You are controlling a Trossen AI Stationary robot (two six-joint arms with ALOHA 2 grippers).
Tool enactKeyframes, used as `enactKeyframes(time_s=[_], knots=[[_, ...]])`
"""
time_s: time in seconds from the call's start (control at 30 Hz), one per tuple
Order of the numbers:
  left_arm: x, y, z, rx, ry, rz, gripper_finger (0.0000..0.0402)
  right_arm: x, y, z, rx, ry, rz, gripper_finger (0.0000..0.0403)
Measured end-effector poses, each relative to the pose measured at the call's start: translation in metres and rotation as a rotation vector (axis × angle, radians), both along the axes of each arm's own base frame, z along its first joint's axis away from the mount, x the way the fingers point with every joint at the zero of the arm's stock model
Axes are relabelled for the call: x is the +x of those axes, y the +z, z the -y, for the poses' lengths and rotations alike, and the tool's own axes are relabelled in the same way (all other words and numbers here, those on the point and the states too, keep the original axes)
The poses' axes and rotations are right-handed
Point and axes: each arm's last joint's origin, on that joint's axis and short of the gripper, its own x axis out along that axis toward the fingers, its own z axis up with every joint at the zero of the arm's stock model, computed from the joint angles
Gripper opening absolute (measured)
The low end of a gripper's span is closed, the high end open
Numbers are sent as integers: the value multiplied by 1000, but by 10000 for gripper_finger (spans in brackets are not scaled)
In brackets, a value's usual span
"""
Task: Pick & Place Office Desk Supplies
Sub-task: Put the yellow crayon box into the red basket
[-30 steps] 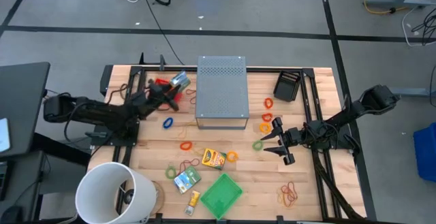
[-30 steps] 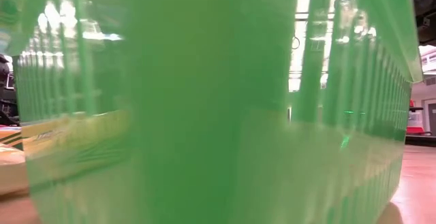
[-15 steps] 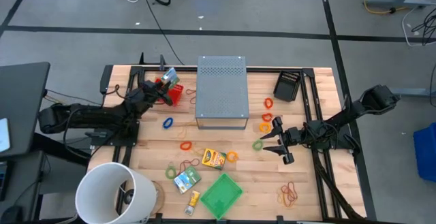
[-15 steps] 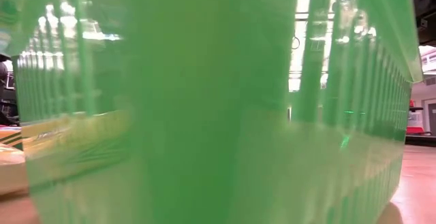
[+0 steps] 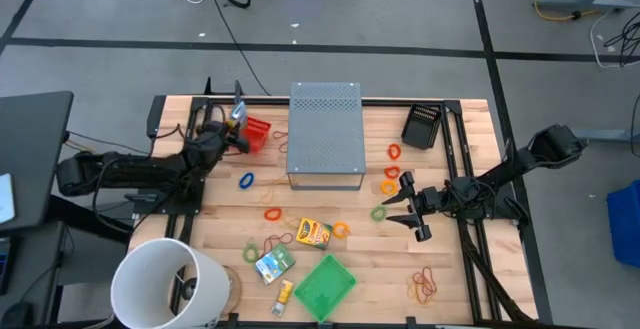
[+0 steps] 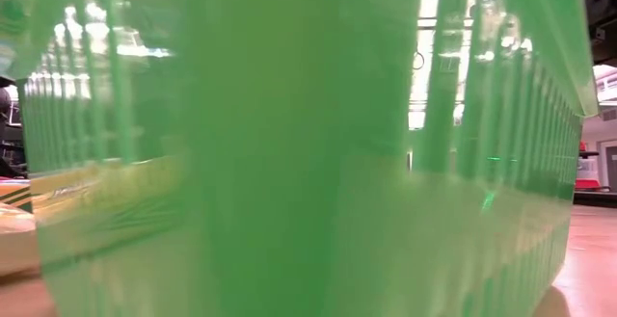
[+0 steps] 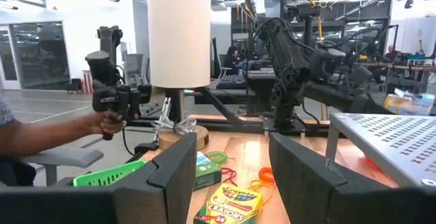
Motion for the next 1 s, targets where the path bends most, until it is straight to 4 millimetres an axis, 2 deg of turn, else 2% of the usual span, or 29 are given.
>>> enactKeyframes(time_s=[0.27, 0.67, 1.0], knots=[[1, -4, 8, 3, 48, -59, 97, 0, 0, 0, 0, 0, 0, 190], [-4, -12, 8, -19, 104, -151, 97, 0, 0, 0, 1, -6, 0, 190], [-6, -14, 9, -42, 124, -135, 98, 0, 0, 0, 1, -7, 0, 190]])
